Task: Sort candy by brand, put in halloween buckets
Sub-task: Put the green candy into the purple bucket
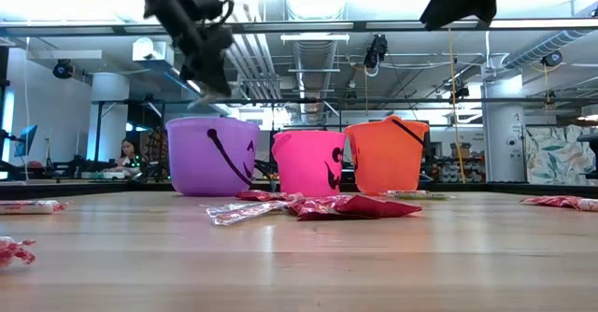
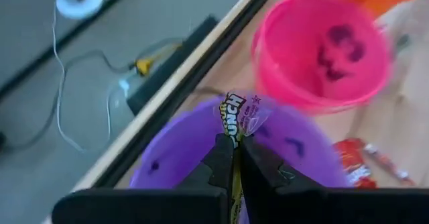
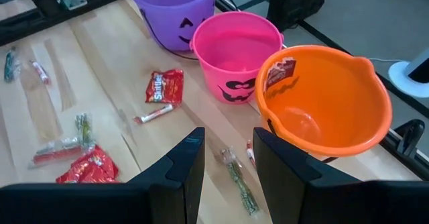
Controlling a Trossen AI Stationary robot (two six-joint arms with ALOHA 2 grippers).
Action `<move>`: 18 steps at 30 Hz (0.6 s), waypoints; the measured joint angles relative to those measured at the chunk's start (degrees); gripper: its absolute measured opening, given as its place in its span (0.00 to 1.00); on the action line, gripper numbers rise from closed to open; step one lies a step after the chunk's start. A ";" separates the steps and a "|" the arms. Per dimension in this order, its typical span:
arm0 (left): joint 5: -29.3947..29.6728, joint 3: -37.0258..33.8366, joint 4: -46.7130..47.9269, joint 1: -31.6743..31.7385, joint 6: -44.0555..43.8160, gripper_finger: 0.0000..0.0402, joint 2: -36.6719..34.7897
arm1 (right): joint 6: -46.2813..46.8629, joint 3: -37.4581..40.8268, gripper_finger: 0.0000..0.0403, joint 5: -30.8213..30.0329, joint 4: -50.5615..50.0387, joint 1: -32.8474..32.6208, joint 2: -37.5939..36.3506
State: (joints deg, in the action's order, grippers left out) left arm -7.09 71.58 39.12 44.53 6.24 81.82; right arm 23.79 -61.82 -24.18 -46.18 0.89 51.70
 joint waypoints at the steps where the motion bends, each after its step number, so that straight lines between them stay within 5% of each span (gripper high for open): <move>1: -0.14 -0.38 0.05 0.43 0.16 0.00 0.90 | 0.00 0.00 0.29 -0.01 0.23 0.02 0.00; 11: -0.72 -1.00 1.00 -0.10 3.53 0.01 4.88 | 0.20 0.00 0.29 -0.05 0.27 -0.01 0.00; 18: 1.62 -0.78 3.07 -0.06 3.80 0.15 4.89 | 0.12 0.00 0.29 -1.50 0.27 0.00 0.00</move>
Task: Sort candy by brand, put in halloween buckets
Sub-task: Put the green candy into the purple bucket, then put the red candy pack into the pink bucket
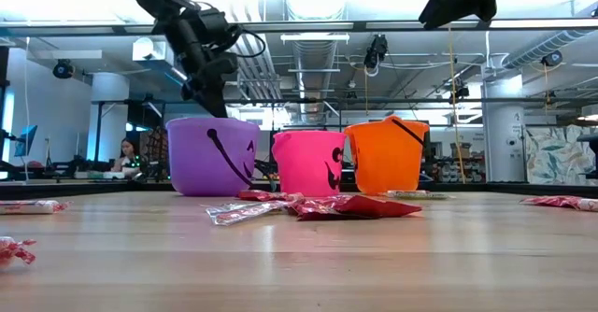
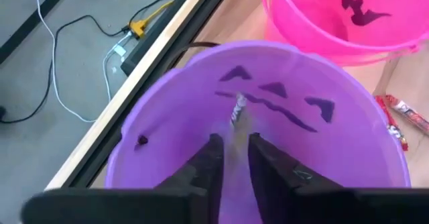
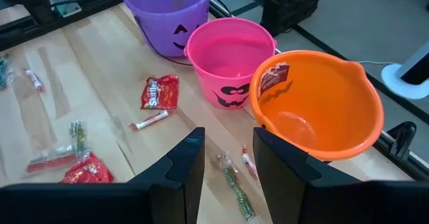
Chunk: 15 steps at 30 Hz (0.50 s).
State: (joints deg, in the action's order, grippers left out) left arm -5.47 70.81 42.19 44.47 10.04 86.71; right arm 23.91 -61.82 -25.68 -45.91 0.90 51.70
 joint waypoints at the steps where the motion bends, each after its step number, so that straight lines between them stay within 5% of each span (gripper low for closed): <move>1: 0.01 0.00 0.36 -0.02 -0.01 0.17 -0.01 | -0.02 0.00 0.29 -0.01 0.00 0.00 0.00; 9: -2.04 2.14 3.27 -1.50 -5.45 0.27 -1.17 | 0.08 0.00 0.29 0.19 0.65 -0.01 1.13; 15: -5.29 2.99 4.95 -9.24 -15.74 0.26 -6.73 | -2.72 -1.49 0.29 4.98 2.09 0.24 5.95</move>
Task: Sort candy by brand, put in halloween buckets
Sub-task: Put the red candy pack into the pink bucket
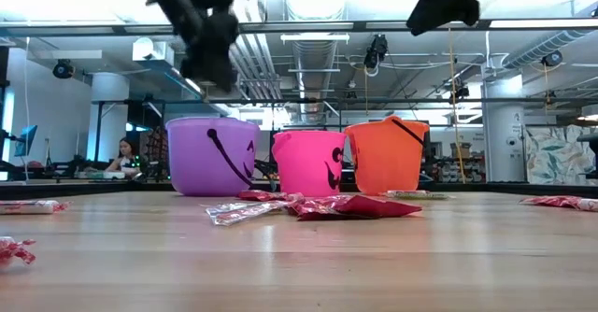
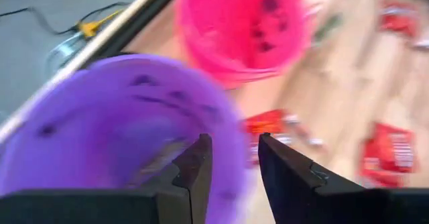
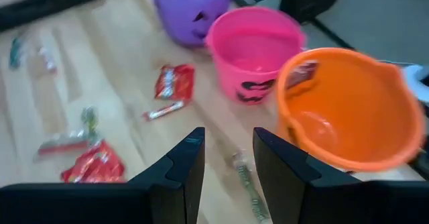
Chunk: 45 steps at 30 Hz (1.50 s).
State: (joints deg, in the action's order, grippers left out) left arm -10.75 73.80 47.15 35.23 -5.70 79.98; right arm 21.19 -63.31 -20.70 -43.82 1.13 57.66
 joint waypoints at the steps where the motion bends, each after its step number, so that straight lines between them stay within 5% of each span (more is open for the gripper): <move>1: 0.55 -0.02 -0.02 -2.21 -2.00 0.26 -1.30 | -0.40 -0.47 0.29 1.16 0.05 0.02 1.27; 11: 21.02 -0.33 0.04 -32.06 -16.76 0.23 -11.08 | -10.23 -1.73 0.29 16.42 4.32 0.02 12.80; 19: 36.93 -2.24 0.67 -49.32 -19.04 0.23 -12.47 | -9.94 -1.45 0.29 19.36 8.46 -4.20 20.90; 25: 38.15 -10.82 -3.40 -55.48 -24.90 0.23 -16.87 | -5.37 -1.44 0.30 19.27 14.25 -9.67 29.02; 33: 38.12 -23.85 -25.19 -59.74 -25.39 0.23 -25.20 | 2.60 -1.79 0.45 19.15 14.52 -11.15 39.00; 39: 38.13 -29.46 -33.46 -59.81 -25.33 0.23 -27.94 | -1.51 -1.79 0.57 19.05 15.55 -11.13 42.42; 45: 38.24 -30.34 -34.74 -59.79 -25.33 0.23 -27.16 | -3.83 -1.79 0.58 19.41 16.60 -10.85 45.43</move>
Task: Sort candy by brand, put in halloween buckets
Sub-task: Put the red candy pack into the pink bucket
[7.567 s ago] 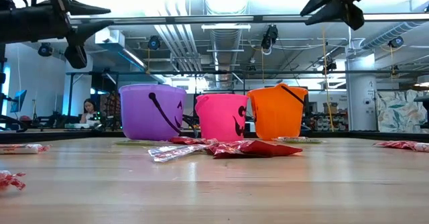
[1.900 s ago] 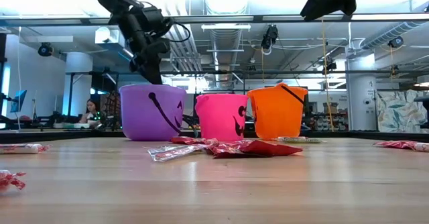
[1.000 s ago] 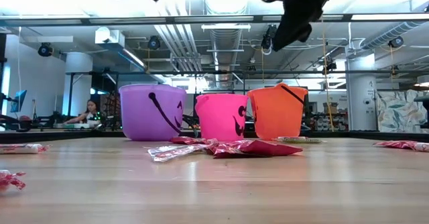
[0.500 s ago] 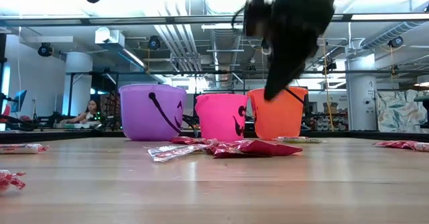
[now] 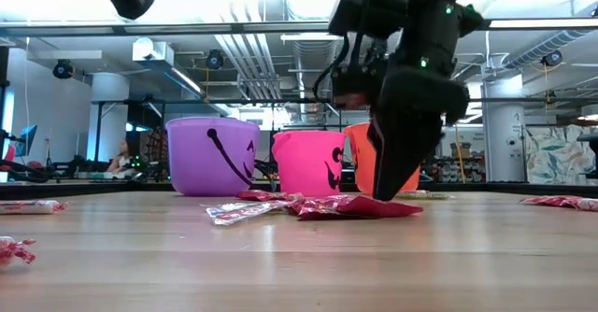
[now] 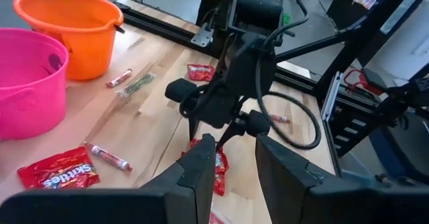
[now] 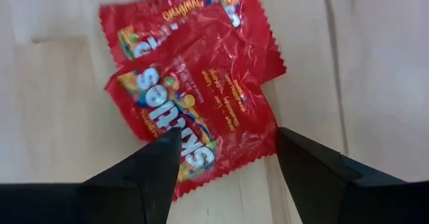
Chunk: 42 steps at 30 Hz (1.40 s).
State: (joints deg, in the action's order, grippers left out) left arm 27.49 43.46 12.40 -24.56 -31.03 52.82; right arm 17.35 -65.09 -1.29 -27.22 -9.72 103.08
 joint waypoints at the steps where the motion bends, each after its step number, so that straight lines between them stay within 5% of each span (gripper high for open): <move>1: 0.18 -0.02 0.04 0.00 0.00 0.23 0.29 | -0.32 -0.01 0.57 0.24 0.44 0.00 0.66; 6: 0.48 -0.02 0.04 0.00 0.00 0.23 1.18 | -0.68 -0.22 0.48 1.72 1.17 0.15 2.60; 17: 3.58 -0.02 0.17 0.37 0.28 0.23 1.58 | -1.58 0.25 0.06 3.27 -0.71 0.22 -0.28; 30: 3.60 -0.04 0.09 2.77 -0.94 0.23 1.20 | 1.53 -0.58 0.07 -0.12 -7.16 4.58 -16.11; 42: 4.70 3.87 1.90 3.67 -0.19 0.23 1.11 | -4.13 -7.74 0.07 -4.86 6.49 22.25 -17.49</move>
State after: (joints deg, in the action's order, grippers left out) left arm 32.19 47.34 14.30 -20.88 -31.21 53.92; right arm 13.23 -72.83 -6.15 -20.73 12.54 85.59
